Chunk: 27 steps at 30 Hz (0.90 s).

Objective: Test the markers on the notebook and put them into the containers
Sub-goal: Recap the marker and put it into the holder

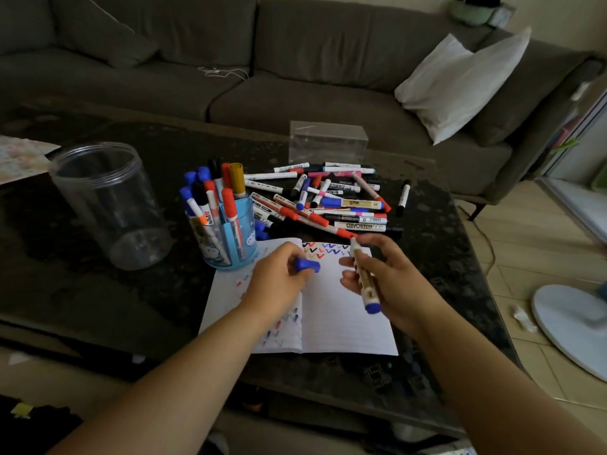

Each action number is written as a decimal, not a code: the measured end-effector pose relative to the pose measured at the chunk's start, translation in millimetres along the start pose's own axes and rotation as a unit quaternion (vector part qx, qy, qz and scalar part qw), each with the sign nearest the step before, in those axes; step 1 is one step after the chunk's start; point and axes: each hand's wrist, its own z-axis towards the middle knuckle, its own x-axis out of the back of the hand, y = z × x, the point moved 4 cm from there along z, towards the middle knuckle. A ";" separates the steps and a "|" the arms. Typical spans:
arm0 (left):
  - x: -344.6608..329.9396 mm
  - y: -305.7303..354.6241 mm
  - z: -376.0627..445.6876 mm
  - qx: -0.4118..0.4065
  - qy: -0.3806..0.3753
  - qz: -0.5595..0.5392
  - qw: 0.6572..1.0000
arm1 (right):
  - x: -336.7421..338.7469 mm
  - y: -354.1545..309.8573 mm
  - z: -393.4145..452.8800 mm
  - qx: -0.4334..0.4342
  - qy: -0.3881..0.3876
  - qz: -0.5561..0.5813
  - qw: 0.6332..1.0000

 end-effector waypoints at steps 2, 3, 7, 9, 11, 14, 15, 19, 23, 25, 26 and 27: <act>-10.2 -4.8 3.8 -0.042 -0.006 0.041 0.998 | 0.6 2.9 12.5 -0.026 0.006 0.085 0.996; -15.7 -8.1 4.8 -0.065 -0.008 0.061 0.996 | 1.2 5.9 18.9 -0.043 0.006 0.135 0.990; -29.2 -18.8 5.2 -0.126 -0.005 0.118 0.985 | 2.1 21.5 40.9 -0.024 -0.038 0.142 0.989; -30.9 -19.5 8.2 -0.169 0.005 0.138 0.976 | 1.2 29.5 52.2 0.018 -0.051 0.064 0.997; -33.6 -20.8 10.7 -0.207 0.002 0.166 0.964 | -1.1 31.9 62.9 0.067 -0.036 0.010 0.997; -35.7 -23.9 11.8 -0.214 0.014 0.193 0.957 | -2.0 22.7 76.1 0.154 0.014 -0.033 0.987; -36.2 -25.1 11.7 -0.212 0.013 0.196 0.957 | -1.5 19.6 79.8 0.178 0.023 -0.052 0.982; -37.6 -26.3 11.4 -0.238 0.010 0.191 0.952 | 0.9 16.6 88.8 0.219 0.048 -0.144 0.964; -39.8 -29.3 13.4 -0.242 0.016 0.183 0.953 | 4.3 25.7 95.2 0.231 0.082 -0.176 0.953; -40.6 -31.0 14.2 -0.238 0.020 0.181 0.954 | 6.1 27.5 97.5 0.241 0.098 -0.174 0.950; -40.8 -31.7 14.7 -0.235 0.021 0.180 0.955 | 6.4 28.4 98.6 0.241 0.100 -0.175 0.949; -41.4 -32.9 15.2 -0.233 0.021 0.178 0.956 | 6.4 29.5 99.7 0.241 0.100 -0.187 0.947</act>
